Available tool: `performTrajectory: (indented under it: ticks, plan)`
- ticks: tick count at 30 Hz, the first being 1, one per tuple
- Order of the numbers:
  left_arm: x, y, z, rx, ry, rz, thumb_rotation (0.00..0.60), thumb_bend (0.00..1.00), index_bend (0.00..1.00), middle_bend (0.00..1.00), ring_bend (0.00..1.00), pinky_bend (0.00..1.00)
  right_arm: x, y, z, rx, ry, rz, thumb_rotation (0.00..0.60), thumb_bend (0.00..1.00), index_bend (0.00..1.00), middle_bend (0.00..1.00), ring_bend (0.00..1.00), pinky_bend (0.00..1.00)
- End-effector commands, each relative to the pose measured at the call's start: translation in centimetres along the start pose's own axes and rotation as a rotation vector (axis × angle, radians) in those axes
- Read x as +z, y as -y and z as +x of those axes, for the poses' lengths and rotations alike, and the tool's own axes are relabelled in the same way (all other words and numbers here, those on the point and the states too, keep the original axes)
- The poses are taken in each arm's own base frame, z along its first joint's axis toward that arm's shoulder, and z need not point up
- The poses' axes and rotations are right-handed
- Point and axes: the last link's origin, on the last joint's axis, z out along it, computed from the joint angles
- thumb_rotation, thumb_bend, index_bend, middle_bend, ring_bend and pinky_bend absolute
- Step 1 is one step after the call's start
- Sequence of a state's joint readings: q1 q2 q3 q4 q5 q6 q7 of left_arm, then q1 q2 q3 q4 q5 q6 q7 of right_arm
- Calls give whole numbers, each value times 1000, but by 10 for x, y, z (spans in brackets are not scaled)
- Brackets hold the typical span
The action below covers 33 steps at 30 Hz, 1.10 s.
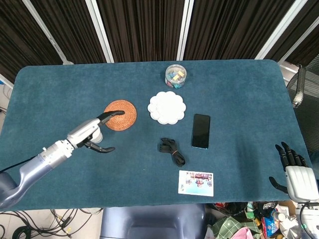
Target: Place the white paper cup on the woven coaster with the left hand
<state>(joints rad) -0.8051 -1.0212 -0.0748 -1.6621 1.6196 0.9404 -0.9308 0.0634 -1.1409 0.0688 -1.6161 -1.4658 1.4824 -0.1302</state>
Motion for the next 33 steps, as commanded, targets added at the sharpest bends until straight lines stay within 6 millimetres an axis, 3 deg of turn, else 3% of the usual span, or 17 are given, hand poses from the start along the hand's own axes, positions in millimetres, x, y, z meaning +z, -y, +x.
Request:
performTrajectory:
  ticks: [1, 10, 15, 22, 33]
  plan:
    - [-17, 13, 10, 14, -67, 22, 600, 240, 22, 65, 0, 0, 0, 0, 0, 2, -1, -1, 600, 129, 63, 15, 106, 184]
    - [-97, 64, 20, -47, -178, 169, 600, 162, 3, 40, 0, 0, -1, 0, 0, 10, 11, 2, 600, 109, 63, 15, 106, 184]
    - [-126, 101, 13, -160, -272, 214, 600, 162, 2, 38, 0, 0, -2, 0, 1, 10, 9, -3, 600, 110, 64, 15, 106, 184]
    - [-136, 140, 6, -266, -385, 183, 600, 162, 0, 36, 0, 0, -2, 1, 1, 10, 6, -10, 600, 110, 63, 15, 106, 184]
    - [-115, 187, -20, -321, -393, 258, 600, 162, 0, 36, 0, 0, -1, 0, 1, 20, 7, -16, 600, 110, 63, 15, 106, 184]
